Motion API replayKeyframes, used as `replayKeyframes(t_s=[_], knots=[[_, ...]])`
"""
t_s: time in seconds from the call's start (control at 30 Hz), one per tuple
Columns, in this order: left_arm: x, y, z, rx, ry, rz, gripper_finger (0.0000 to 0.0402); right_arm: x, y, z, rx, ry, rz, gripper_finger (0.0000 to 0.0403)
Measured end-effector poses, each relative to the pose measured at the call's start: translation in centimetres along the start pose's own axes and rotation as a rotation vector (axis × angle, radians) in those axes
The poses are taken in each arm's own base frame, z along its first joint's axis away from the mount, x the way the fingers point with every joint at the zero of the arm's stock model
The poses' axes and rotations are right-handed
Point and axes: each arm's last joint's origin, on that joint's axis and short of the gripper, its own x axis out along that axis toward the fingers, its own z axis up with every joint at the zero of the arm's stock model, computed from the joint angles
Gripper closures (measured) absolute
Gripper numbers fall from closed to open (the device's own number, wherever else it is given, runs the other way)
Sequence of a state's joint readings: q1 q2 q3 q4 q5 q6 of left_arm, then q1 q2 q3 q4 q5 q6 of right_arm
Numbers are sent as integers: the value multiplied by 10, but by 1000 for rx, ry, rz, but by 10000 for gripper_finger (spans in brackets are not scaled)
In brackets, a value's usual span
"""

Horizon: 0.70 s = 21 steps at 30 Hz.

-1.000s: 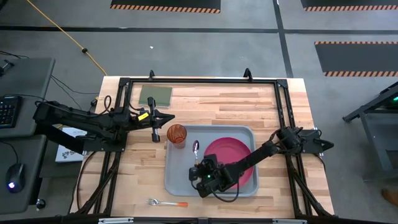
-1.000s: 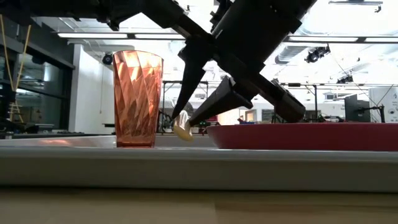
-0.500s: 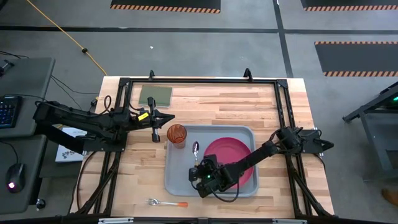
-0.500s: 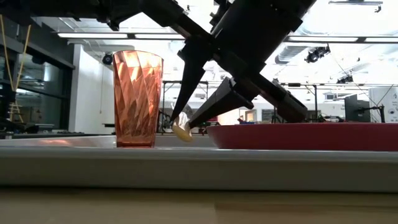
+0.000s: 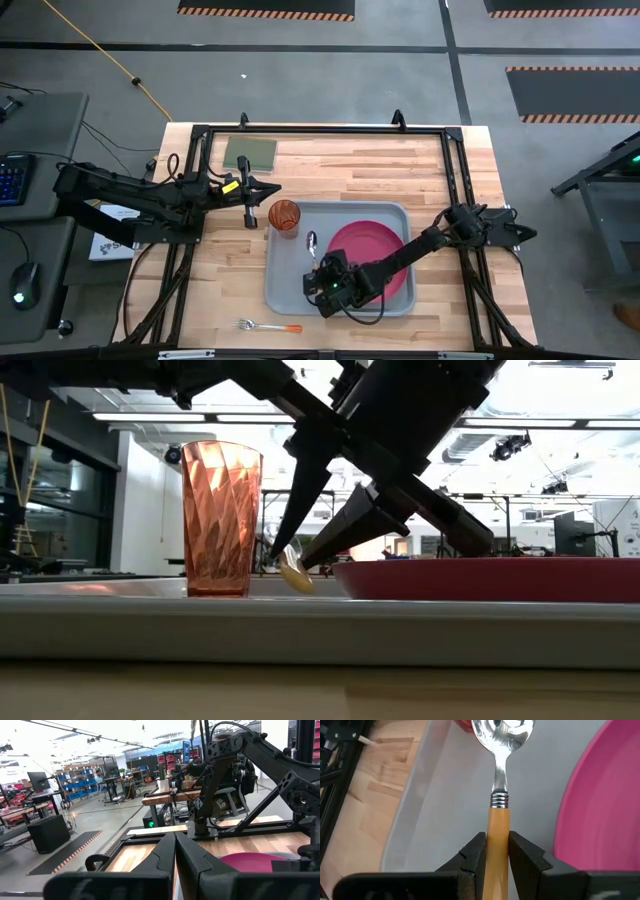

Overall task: Pick and place plate/cup/fork/spoon on tray
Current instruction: Put the orange spoon to the left side of the pink plate on the gray tray

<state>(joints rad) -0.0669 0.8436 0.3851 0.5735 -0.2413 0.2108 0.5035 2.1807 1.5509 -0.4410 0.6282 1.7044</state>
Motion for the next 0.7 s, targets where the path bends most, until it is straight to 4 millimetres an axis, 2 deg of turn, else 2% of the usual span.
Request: replayKeyframes(t_s=[0.7], knots=[[0,0,0,0,0,0,398,4,-2,5,17,23,-35,334]])
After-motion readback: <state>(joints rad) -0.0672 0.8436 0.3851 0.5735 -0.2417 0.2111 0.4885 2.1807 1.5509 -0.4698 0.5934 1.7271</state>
